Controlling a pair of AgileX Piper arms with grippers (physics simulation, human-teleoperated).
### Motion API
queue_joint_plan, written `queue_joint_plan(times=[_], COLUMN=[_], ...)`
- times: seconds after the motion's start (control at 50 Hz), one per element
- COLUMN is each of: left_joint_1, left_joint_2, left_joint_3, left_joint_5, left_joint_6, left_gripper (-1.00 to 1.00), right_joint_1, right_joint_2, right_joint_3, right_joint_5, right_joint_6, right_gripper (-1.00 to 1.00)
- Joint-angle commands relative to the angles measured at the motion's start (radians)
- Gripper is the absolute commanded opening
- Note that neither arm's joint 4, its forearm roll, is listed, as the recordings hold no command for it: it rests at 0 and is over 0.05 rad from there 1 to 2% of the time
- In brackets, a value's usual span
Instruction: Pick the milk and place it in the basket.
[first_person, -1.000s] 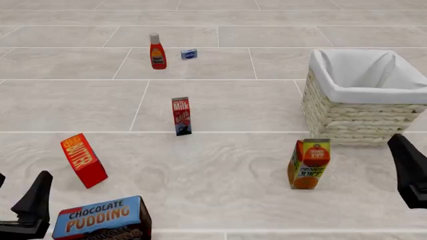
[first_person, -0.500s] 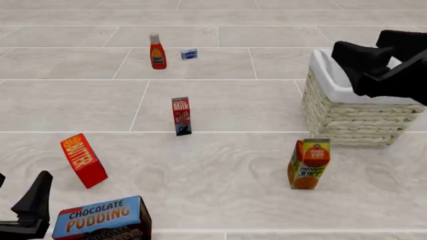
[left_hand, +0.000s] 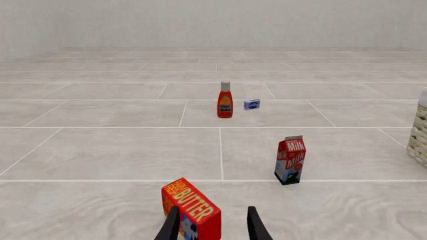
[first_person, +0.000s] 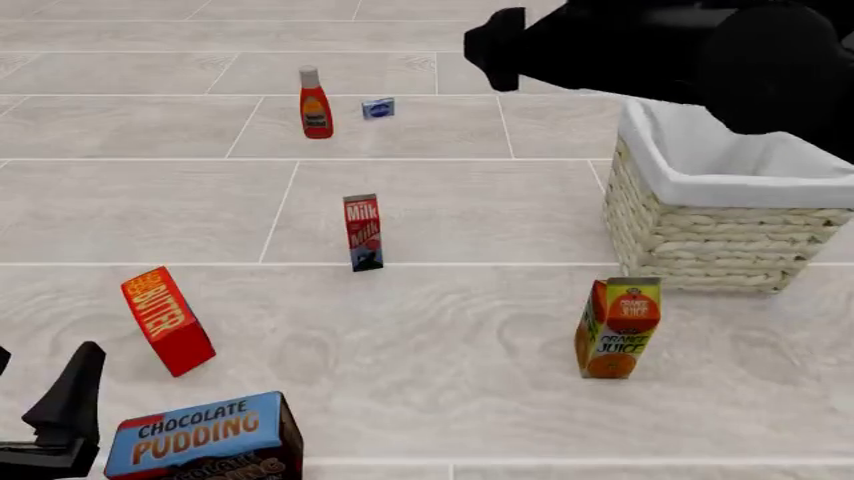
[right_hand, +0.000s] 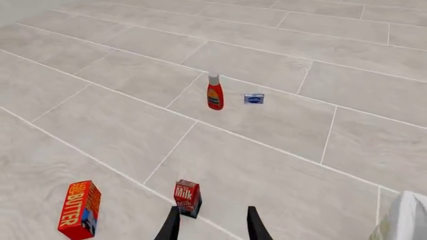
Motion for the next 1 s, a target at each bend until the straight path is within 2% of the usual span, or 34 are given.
queue_joint_plan(times=[0.02,0.24,0.48,1.0], left_joint_1=[0.000,0.000,0.000,0.000], left_joint_2=[0.000,0.000,0.000,0.000], left_joint_3=[0.000,0.000,0.000,0.000], left_joint_5=[0.000,0.000,0.000,0.000], left_joint_6=[0.000,0.000,0.000,0.000], left_gripper=[1.00,1.00,1.00,1.00], right_joint_1=[0.026,0.017,0.052,0.096], right_joint_2=[0.211,0.391,0.561,0.772], right_joint_3=[-0.161,-0.279,-0.431,-0.628], right_joint_5=[0.026,0.035,0.066,0.107], right_joint_6=[0.032,0.041,0.054,0.097], right_gripper=[1.00,1.00,1.00,1.00])
